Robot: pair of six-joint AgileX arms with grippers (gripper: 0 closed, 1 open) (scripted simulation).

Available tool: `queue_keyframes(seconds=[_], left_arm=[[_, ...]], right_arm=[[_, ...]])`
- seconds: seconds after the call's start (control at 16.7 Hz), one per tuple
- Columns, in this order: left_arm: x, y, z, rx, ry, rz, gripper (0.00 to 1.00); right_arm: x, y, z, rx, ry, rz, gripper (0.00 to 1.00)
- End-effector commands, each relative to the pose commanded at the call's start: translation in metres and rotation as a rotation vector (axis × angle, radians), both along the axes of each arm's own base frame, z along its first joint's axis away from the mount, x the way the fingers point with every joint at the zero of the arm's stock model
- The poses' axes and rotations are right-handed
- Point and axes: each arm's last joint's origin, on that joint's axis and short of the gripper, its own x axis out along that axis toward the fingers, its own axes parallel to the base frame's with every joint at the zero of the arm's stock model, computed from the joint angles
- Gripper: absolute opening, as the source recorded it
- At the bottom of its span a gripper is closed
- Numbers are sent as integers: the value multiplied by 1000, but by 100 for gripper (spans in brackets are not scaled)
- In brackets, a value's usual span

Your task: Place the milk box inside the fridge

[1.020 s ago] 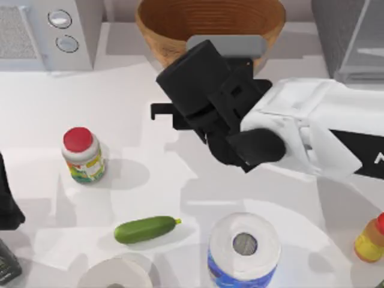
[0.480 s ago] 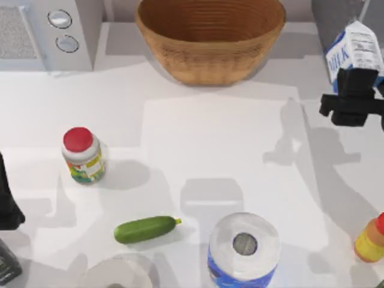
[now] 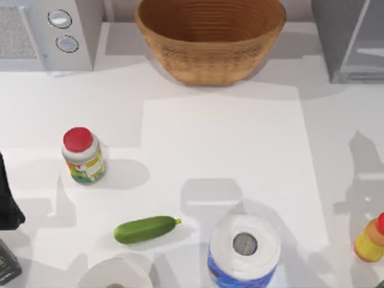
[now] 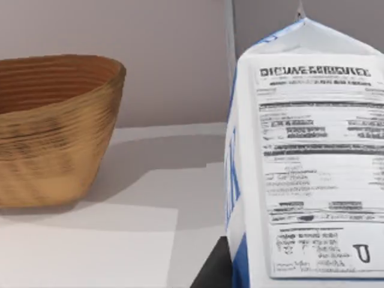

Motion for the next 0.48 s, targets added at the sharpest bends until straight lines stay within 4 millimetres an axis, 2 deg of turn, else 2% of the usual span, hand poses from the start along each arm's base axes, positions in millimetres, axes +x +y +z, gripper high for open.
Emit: queue_keyframes(seconds=[0.24,0.48], left_arm=[[0,0,0,0,0,0,100],[0,0,0,0,0,0,100]], right_arm=[[-11,-16,-29,-76,-86,-53,0],[-14,-21,-37,-104,-120,-79,0]])
